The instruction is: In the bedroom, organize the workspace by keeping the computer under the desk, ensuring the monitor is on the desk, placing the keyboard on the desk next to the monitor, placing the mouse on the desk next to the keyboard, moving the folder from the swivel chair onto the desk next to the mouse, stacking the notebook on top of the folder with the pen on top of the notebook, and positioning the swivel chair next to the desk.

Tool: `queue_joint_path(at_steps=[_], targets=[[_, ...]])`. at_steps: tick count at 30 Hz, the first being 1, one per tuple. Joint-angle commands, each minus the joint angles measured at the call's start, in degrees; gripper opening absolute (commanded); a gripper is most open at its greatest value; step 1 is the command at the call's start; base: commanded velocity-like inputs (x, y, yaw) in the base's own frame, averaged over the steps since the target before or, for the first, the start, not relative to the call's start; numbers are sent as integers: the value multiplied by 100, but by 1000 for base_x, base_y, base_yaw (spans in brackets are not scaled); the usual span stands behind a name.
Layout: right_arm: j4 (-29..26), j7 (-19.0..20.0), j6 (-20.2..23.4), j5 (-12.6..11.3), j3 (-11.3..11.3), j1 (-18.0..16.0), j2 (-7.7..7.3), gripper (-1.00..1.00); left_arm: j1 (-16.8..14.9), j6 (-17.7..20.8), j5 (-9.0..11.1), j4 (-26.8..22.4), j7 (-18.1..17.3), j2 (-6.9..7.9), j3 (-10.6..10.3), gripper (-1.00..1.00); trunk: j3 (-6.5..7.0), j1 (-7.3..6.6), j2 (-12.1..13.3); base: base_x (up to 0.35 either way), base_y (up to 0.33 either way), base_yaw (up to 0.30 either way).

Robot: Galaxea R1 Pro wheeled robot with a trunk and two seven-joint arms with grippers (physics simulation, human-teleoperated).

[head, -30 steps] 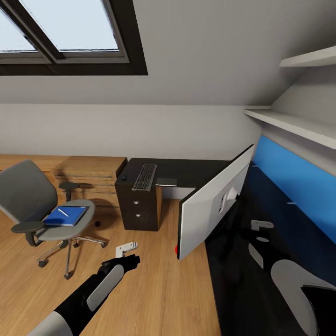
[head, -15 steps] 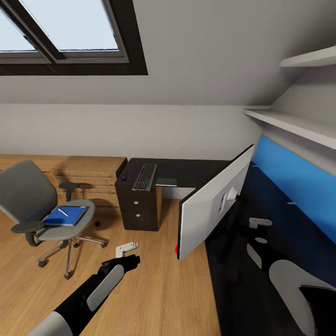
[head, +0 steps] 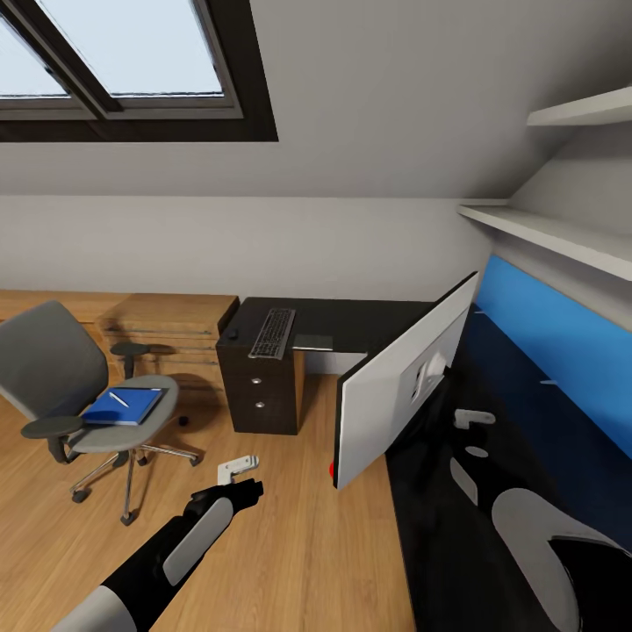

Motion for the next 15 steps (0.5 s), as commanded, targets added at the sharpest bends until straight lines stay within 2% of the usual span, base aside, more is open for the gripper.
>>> queue_joint_path(at_steps=[1, 15], targets=[[7, 6, -30, -11, -30, -7, 3, 100, -10, 5, 37, -9, 45, 7, -20, 100, -13, 4, -13, 0, 0, 0], [20, -1, -95, 15, -30, 0, -16, 100, -8, -7, 30, -11, 45, 6, -29, 100, -13, 4, -13, 4, 0, 0]])
